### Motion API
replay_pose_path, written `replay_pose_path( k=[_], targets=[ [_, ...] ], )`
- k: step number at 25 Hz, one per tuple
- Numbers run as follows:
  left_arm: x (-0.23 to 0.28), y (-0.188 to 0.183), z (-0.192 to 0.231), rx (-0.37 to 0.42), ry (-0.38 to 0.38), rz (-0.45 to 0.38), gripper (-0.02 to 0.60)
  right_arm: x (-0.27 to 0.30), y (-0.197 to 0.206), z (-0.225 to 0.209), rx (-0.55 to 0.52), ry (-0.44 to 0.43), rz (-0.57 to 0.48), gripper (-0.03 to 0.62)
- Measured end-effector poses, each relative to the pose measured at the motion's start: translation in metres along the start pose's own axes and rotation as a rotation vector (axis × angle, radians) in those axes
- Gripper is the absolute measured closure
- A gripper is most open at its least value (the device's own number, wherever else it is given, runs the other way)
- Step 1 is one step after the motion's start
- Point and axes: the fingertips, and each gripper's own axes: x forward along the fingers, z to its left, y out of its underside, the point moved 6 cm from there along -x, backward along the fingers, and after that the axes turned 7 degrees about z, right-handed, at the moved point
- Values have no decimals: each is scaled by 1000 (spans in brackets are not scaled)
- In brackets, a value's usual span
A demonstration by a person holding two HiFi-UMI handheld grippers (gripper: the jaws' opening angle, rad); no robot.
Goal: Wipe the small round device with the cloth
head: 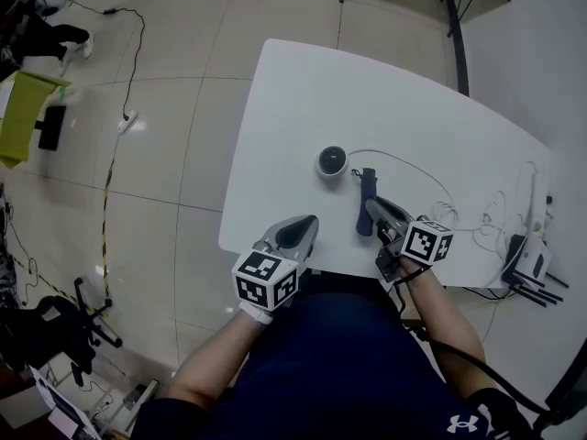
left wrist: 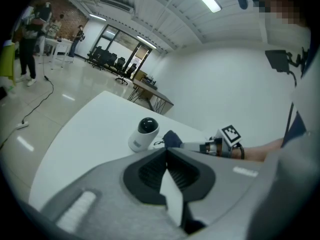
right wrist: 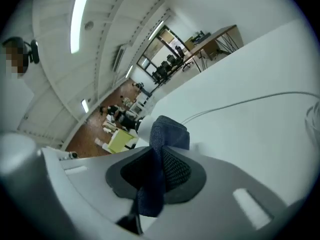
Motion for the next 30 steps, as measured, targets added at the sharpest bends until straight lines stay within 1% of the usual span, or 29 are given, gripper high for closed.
replay_pose_path(
  k=[3,5,6,7,9,10,12,14,15,18,20,25,30],
  targets=[
    [1,-10,10,11,-19,-22,578,2,-23,1,41,-42,-69,531],
    [5,-20,17,23,-22,-37,578,11,-38,1,37,-75,-71,531],
    [8,-25,21,34,-20,-39,570,17,-44,0,55,-101,-62,531],
    [12,-29,24,50,-18,-37,544,25,-48,-4,100,-129,-51,531],
    [23,-36,29,103,-23,-21,499,39,-50,-20,248,-167,-38,530],
    [29,-38,31,136,-29,-9,464,45,-50,-26,305,-187,-40,530],
    [44,-38,35,198,-36,26,424,58,-51,-32,352,-226,-42,530],
    [58,-36,40,236,-30,71,385,65,-51,-32,354,-246,-31,530],
    [65,-35,43,243,-24,91,374,68,-52,-32,346,-257,-24,530],
    [75,-32,49,224,-1,130,353,73,-52,-28,323,-282,-5,530],
    [74,-32,50,201,10,129,348,73,-48,-24,322,-288,0,530],
    [58,-30,52,145,2,78,361,65,-21,-13,402,-262,-66,530],
    [43,-20,49,137,5,69,368,62,8,-3,493,-247,-114,528]
  ],
)
